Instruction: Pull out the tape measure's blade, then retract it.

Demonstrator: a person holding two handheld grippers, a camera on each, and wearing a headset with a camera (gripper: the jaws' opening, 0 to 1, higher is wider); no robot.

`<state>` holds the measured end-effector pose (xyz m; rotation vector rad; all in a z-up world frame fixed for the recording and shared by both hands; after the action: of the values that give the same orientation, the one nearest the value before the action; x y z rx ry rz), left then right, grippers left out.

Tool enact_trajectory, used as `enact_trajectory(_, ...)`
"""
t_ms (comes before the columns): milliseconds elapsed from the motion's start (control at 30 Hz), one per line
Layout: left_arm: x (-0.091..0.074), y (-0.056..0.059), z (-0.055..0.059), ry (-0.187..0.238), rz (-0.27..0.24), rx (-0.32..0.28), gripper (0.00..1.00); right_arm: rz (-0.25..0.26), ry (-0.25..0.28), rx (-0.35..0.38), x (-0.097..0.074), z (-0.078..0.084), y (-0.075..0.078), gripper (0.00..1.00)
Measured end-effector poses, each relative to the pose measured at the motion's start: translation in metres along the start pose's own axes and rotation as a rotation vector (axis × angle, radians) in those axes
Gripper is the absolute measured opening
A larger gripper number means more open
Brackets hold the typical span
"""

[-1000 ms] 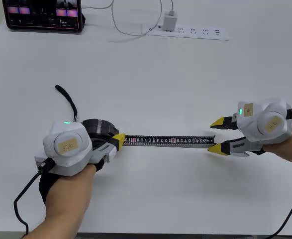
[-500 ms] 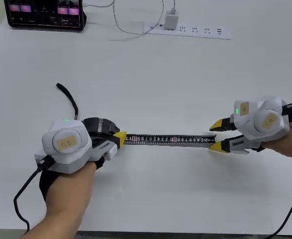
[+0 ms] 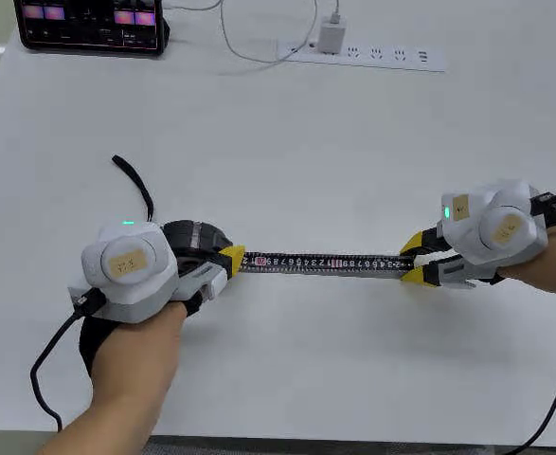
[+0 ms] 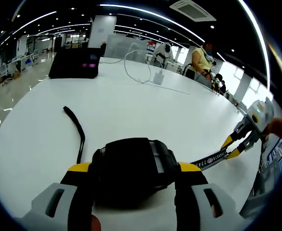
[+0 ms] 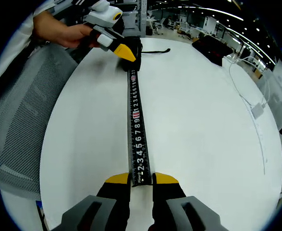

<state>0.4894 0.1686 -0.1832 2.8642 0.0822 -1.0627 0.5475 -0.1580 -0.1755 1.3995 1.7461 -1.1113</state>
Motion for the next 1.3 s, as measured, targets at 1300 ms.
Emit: enact_trajectory(1300,0.0009,0.0014,-0.0034,-0.052,-0.031,0.011,0.62,-0.047,-0.119,-0.073,-0.0013,-0.0052,0.0043,0.1)
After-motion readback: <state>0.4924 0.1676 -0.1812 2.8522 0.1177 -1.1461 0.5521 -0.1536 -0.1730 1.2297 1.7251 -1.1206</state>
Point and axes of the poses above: the centre of the closed fingertips' face, and the gripper's own axes: x roughly forward along the fingers, y roughly to its right, z roughly out of its underside, the point moved 10 cm from there along -x, roughly backward along the fingers, and after that the axes turned 15 degrees about -z, right-handed, at the moved point
